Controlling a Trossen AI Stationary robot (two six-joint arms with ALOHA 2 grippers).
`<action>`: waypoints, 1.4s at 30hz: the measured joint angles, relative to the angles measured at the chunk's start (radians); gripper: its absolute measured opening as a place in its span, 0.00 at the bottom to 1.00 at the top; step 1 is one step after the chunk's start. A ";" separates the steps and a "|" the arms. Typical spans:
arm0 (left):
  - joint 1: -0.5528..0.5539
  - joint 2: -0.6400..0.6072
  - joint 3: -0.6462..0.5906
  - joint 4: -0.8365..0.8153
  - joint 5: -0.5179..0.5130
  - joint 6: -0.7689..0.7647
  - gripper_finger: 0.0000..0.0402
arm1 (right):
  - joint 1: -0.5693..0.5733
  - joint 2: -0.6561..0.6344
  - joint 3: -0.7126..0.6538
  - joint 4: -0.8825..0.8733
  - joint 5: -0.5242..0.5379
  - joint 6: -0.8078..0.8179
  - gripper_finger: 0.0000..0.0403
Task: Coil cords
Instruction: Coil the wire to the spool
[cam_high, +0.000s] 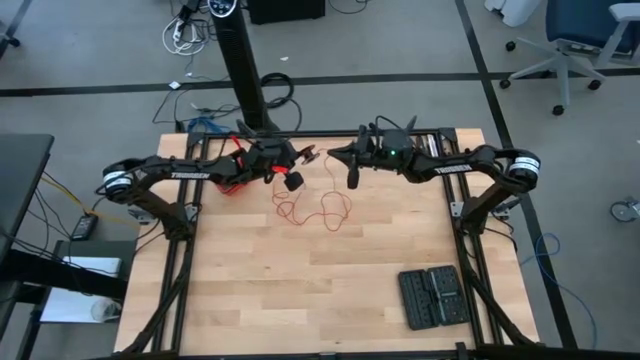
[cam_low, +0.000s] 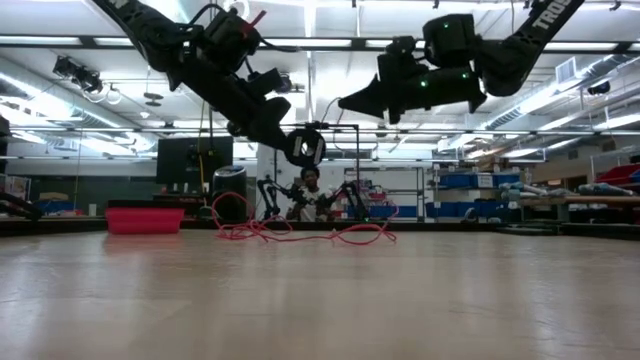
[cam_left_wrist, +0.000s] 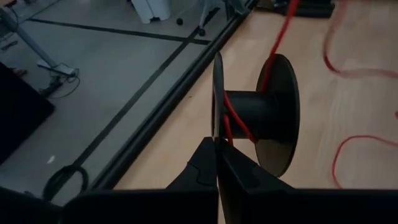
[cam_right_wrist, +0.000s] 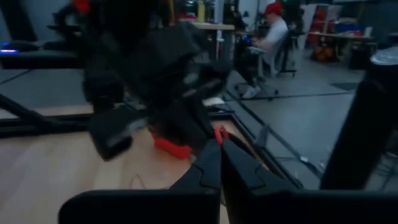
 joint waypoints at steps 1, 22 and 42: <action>0.000 0.009 0.000 0.013 0.002 -0.013 0.00 | 0.010 0.001 0.000 0.002 0.007 -0.001 0.00; -0.045 0.069 0.000 0.304 0.061 -0.151 0.00 | 0.095 0.030 0.003 0.086 0.056 -0.028 0.00; -0.053 0.069 0.000 0.350 0.050 -0.214 0.00 | 0.092 0.156 0.042 0.064 0.007 -0.036 0.00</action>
